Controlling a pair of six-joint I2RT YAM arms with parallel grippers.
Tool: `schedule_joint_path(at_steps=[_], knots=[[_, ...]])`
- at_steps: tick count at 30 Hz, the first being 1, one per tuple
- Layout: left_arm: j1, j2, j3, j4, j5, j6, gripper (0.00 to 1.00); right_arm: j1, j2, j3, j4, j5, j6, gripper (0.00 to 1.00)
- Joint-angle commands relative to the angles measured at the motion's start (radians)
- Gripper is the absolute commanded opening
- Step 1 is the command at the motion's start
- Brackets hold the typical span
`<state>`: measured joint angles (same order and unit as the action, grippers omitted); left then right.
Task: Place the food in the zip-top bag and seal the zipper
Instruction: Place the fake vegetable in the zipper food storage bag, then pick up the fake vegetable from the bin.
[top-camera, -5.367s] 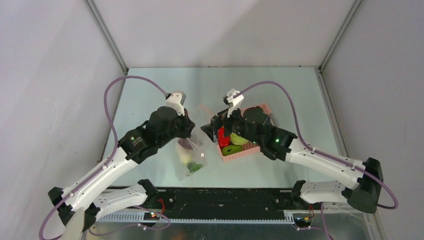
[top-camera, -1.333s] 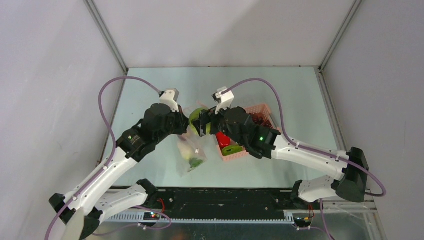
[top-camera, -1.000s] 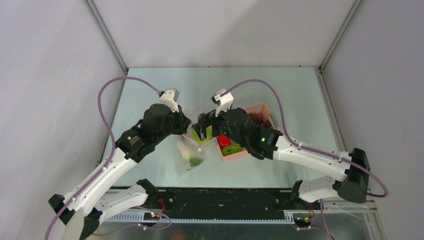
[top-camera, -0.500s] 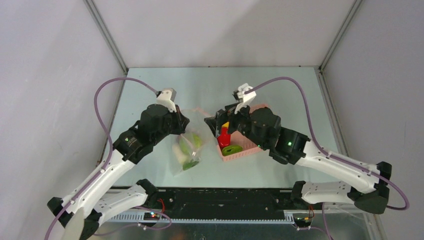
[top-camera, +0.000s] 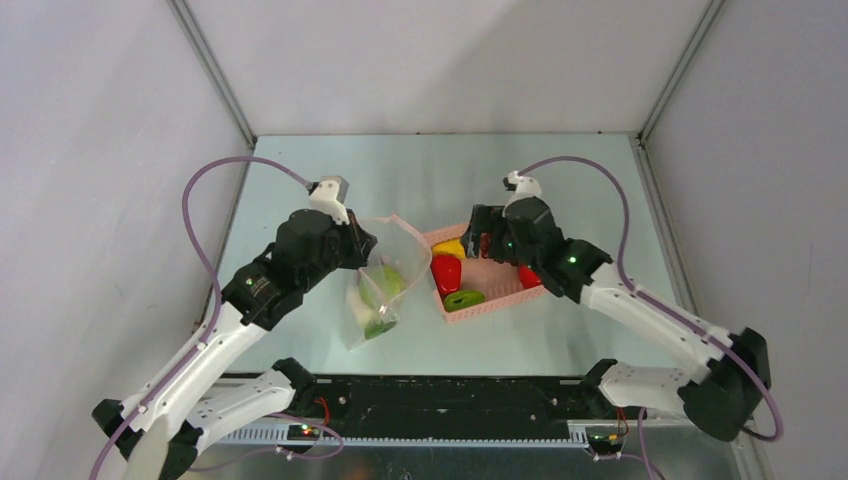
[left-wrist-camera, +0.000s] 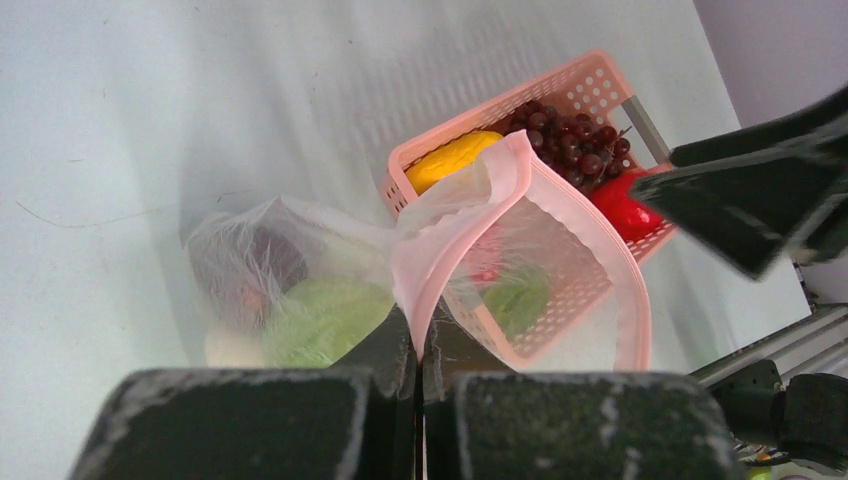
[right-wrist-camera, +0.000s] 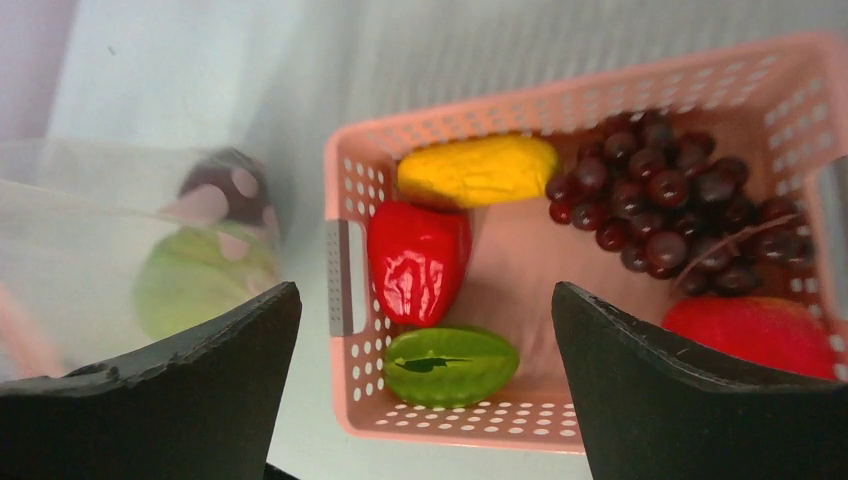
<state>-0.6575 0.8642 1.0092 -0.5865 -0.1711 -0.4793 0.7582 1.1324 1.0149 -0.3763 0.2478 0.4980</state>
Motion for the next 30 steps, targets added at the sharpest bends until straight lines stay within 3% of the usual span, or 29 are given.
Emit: schedule_joint_path(at_steps=[1,8,18,30], knots=[[0.01,-0.009,-0.011,0.047,0.007,-0.002,0.0,-0.007,0.111,-0.024,0.093,-0.091,0.053,0.99],[0.011,0.007,-0.008,0.042,0.008,-0.001,0.0,0.037,0.28,-0.014,0.207,0.024,0.23,0.99],[0.012,0.011,-0.007,0.041,0.031,0.001,0.0,0.108,0.487,0.071,0.159,0.139,0.377,0.99],[0.012,0.016,-0.01,0.048,0.059,-0.002,0.0,0.101,0.541,0.076,0.173,0.162,0.445,0.99]])
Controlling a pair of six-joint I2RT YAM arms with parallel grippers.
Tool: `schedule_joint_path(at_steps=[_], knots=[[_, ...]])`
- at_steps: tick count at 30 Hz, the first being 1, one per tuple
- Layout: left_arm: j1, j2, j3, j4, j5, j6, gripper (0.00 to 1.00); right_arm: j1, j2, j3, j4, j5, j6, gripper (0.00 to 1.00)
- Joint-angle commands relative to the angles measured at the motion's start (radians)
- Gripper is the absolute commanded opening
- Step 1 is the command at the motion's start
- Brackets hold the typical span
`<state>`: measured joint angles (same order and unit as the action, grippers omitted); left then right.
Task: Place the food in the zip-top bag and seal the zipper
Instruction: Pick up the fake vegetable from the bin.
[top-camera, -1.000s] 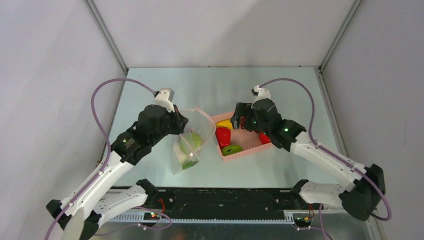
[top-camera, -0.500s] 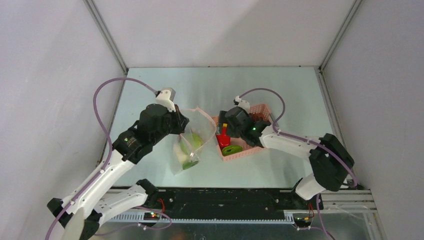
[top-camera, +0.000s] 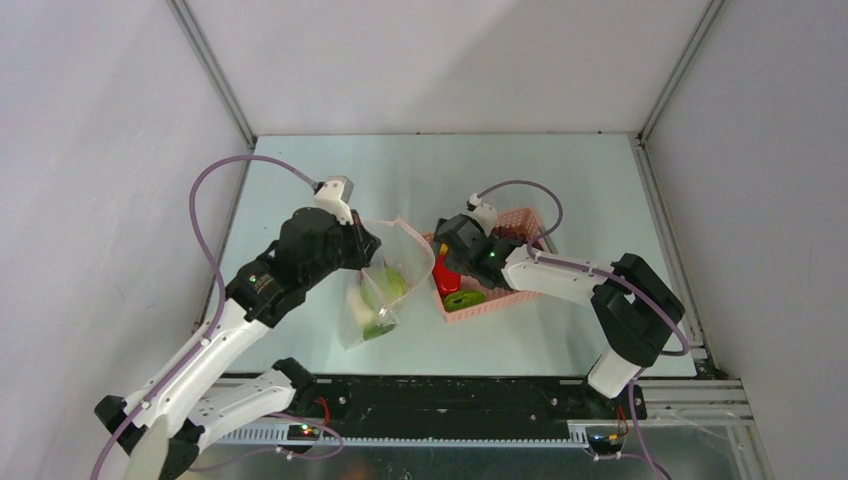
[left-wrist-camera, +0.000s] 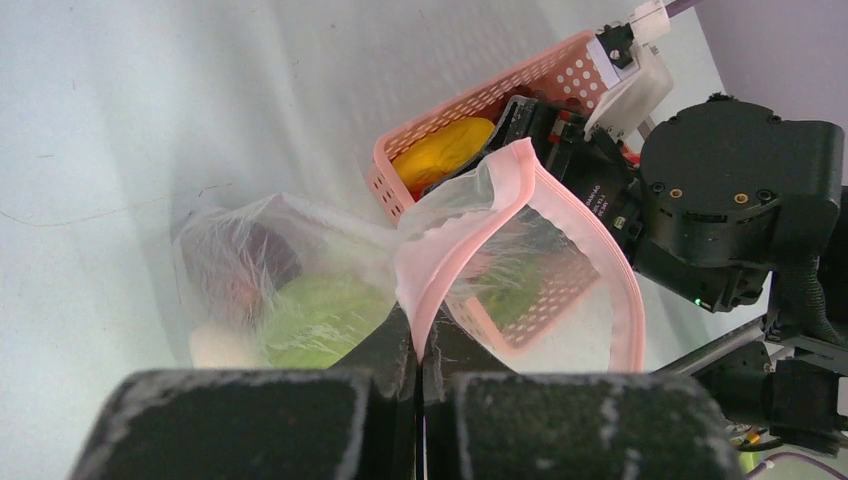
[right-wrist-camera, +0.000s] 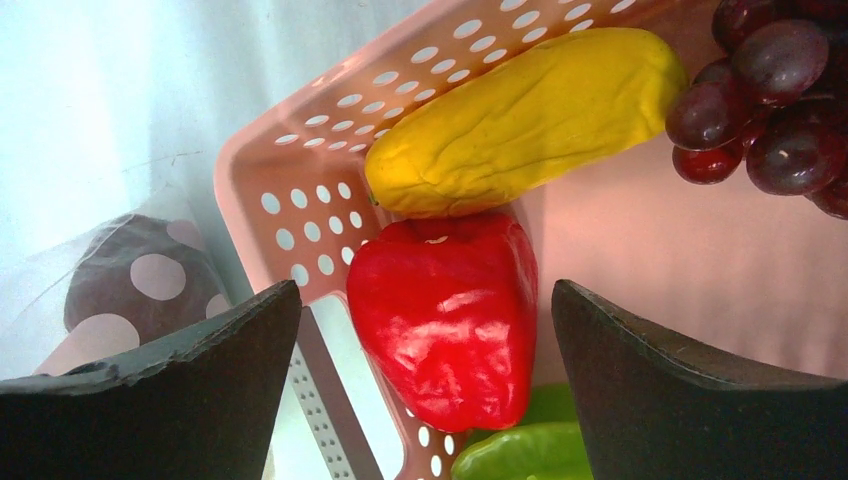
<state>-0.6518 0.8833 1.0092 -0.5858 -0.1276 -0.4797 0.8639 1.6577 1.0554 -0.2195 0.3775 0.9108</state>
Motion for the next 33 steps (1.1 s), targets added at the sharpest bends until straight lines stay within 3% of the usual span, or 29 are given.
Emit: schedule_joint_path(at_steps=[1,19,28,33], knots=[[0.005,-0.003,-0.01,0.047,0.015,-0.002,0.0,-0.005,0.023,0.035,0.015,0.026,0.034,0.99],[0.006,-0.003,-0.012,0.047,0.03,-0.007,0.0,-0.003,0.103,0.035,-0.047,0.045,0.011,0.9],[0.006,-0.004,-0.014,0.047,0.03,-0.008,0.0,0.024,0.017,0.034,-0.065,0.128,-0.036,0.62],[0.006,-0.006,-0.013,0.047,0.032,-0.01,0.0,0.037,-0.091,0.035,-0.106,0.203,-0.066,0.58]])
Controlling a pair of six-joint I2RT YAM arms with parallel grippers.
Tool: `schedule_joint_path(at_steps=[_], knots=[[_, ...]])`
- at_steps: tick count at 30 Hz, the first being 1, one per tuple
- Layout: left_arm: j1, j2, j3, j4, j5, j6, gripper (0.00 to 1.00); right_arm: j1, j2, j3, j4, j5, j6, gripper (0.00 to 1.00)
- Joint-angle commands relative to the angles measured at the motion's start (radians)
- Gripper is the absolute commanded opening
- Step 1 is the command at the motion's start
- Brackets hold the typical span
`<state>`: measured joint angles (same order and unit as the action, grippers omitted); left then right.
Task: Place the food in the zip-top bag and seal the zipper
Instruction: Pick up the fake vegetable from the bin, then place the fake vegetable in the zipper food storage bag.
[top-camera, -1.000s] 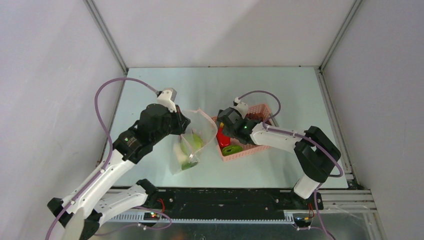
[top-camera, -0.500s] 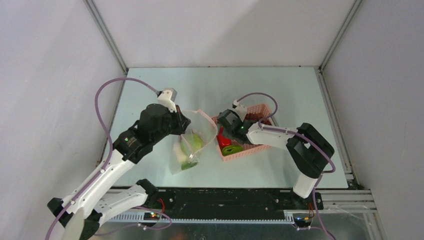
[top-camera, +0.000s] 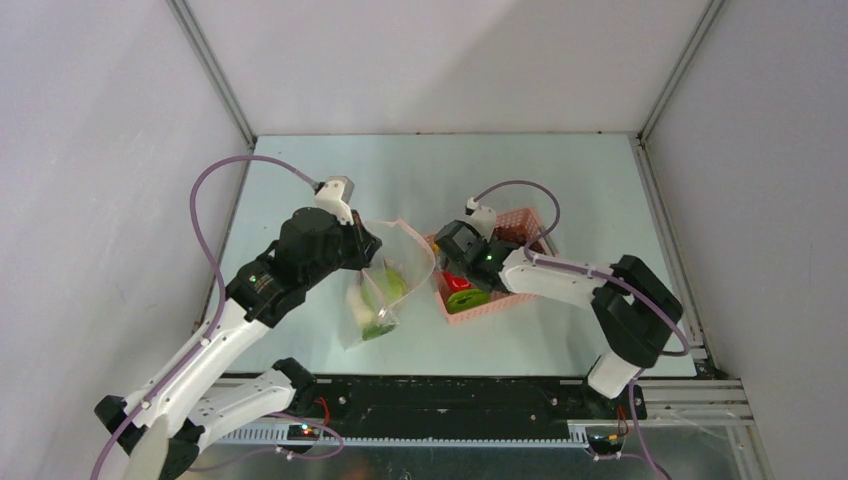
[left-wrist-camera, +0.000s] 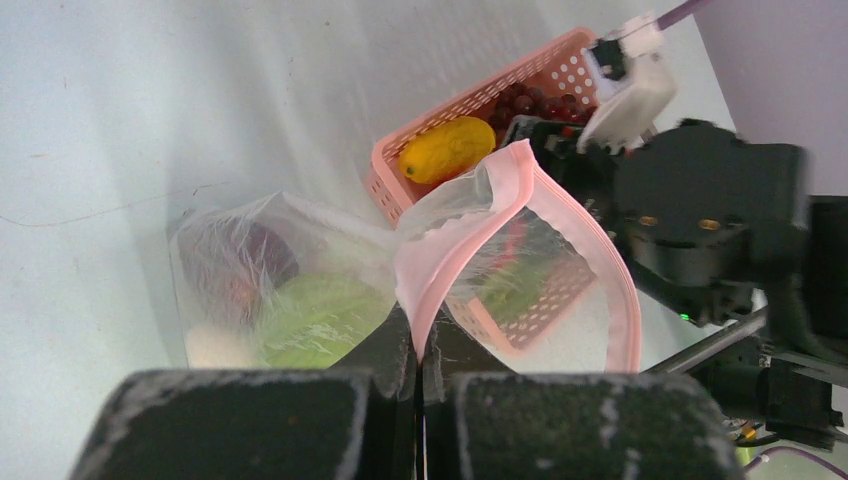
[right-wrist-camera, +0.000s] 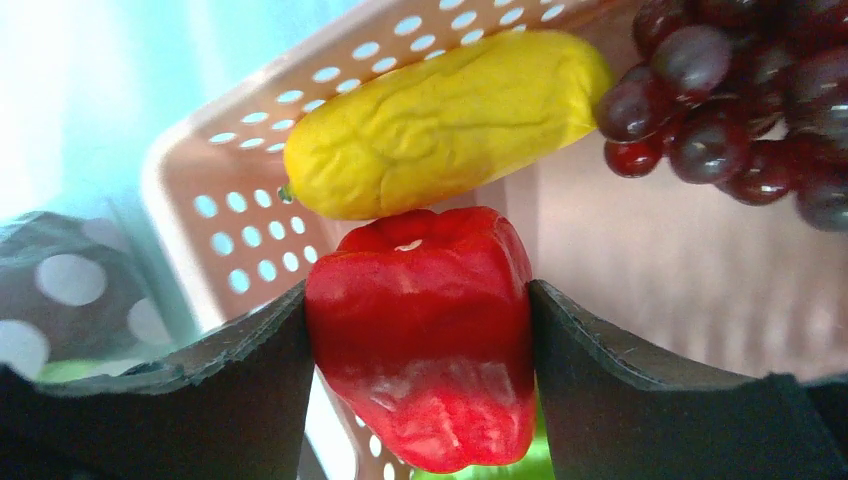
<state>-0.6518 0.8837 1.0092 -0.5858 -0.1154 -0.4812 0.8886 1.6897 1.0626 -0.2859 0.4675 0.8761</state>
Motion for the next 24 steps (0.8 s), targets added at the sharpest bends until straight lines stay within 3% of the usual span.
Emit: schedule_joint_path(at_steps=[1,8,12,16,19,24], knots=[[0.006,-0.006,-0.013,0.047,0.021,-0.009,0.0,0.013,-0.139,0.028,-0.044,0.12,-0.037,0.57],[0.007,-0.006,-0.014,0.05,0.036,-0.011,0.0,0.038,-0.361,0.027,-0.045,0.171,-0.151,0.57],[0.006,-0.004,-0.017,0.052,0.039,-0.013,0.0,0.067,-0.492,0.002,0.054,0.154,-0.243,0.57],[0.006,-0.003,-0.017,0.053,0.039,-0.014,0.0,0.077,-0.609,-0.064,0.24,0.018,-0.322,0.57],[0.006,-0.003,-0.015,0.052,0.042,-0.013,0.0,0.077,-0.668,-0.106,0.417,-0.175,-0.377,0.57],[0.005,-0.005,-0.016,0.053,0.036,-0.013,0.0,0.087,-0.646,-0.115,0.584,-0.494,-0.418,0.57]])
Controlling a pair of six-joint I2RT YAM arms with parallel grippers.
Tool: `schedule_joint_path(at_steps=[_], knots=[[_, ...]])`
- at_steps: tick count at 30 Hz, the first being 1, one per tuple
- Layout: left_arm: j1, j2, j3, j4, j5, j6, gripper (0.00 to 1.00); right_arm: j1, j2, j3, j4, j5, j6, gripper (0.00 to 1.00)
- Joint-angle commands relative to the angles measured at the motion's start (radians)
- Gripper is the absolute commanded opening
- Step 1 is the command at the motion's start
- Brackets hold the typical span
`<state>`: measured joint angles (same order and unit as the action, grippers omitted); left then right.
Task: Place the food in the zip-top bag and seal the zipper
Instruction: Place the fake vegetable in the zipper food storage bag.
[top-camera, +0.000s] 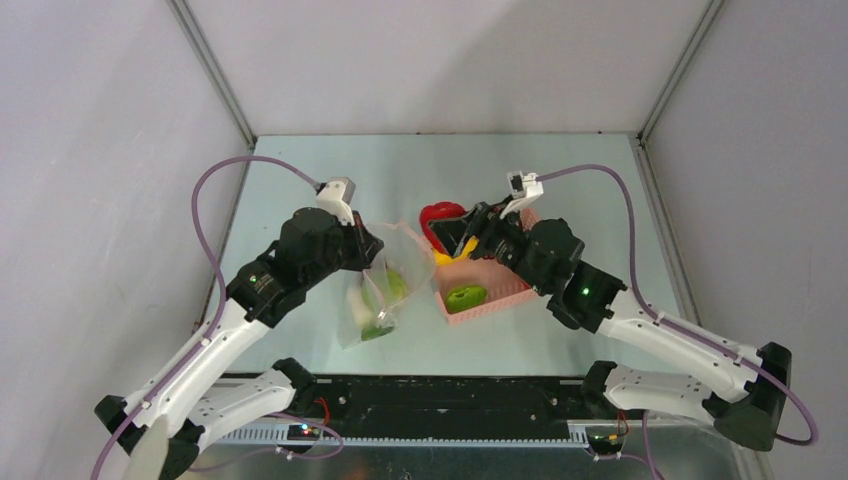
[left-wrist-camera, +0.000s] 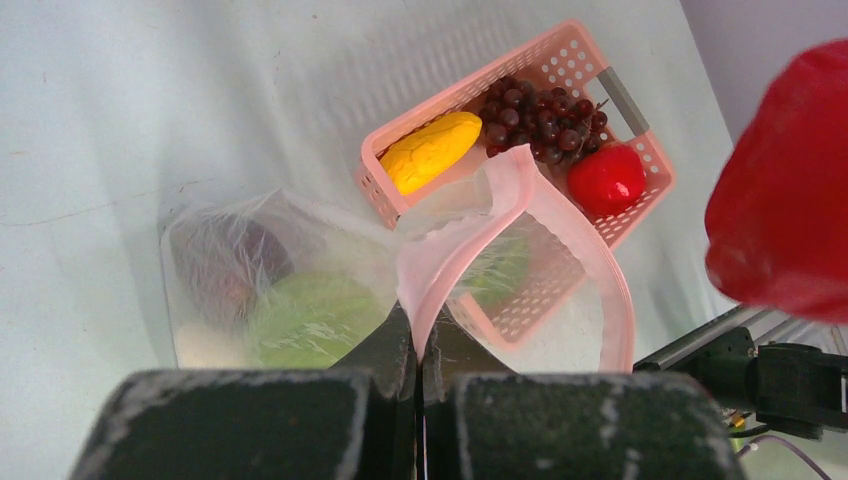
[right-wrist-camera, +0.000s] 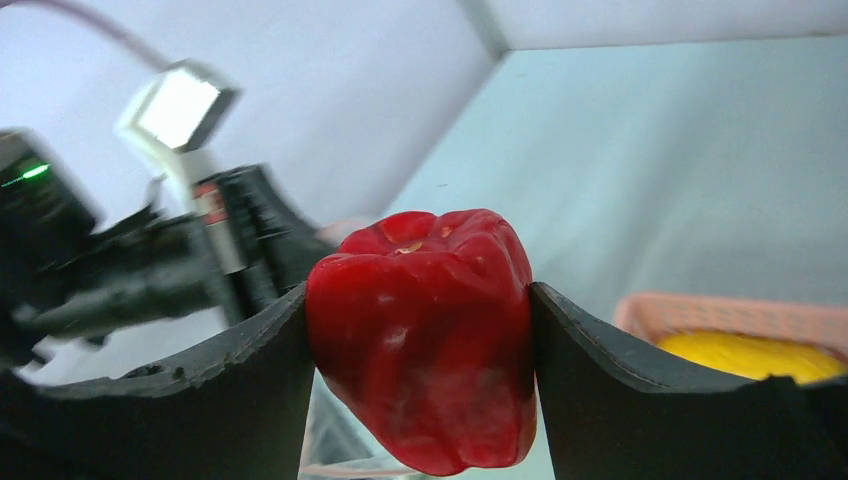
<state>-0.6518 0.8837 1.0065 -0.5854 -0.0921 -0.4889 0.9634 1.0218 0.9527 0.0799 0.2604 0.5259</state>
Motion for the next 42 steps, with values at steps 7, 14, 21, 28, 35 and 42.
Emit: schedule_joint_path(at_steps=[7,14,21,28,35,42], knots=[[0.007,-0.013,-0.013,0.052,0.016,-0.006,0.0,0.042,0.134,-0.005,0.306,-0.373,-0.052,0.59],[0.006,-0.018,-0.017,0.056,0.014,-0.006,0.0,0.074,0.189,-0.003,0.257,-0.212,-0.063,0.73],[0.006,-0.021,-0.019,0.061,0.018,-0.009,0.0,0.093,0.204,0.009,0.207,-0.159,-0.08,0.93],[0.006,-0.026,-0.017,0.057,0.01,-0.009,0.0,0.1,0.207,0.024,0.183,-0.147,-0.094,0.99],[0.006,-0.041,-0.018,0.052,-0.016,-0.008,0.0,0.1,0.175,0.024,0.188,-0.152,-0.124,0.99],[0.007,-0.087,-0.014,0.032,-0.123,-0.016,0.0,0.087,0.071,0.024,0.045,0.112,-0.115,0.99]])
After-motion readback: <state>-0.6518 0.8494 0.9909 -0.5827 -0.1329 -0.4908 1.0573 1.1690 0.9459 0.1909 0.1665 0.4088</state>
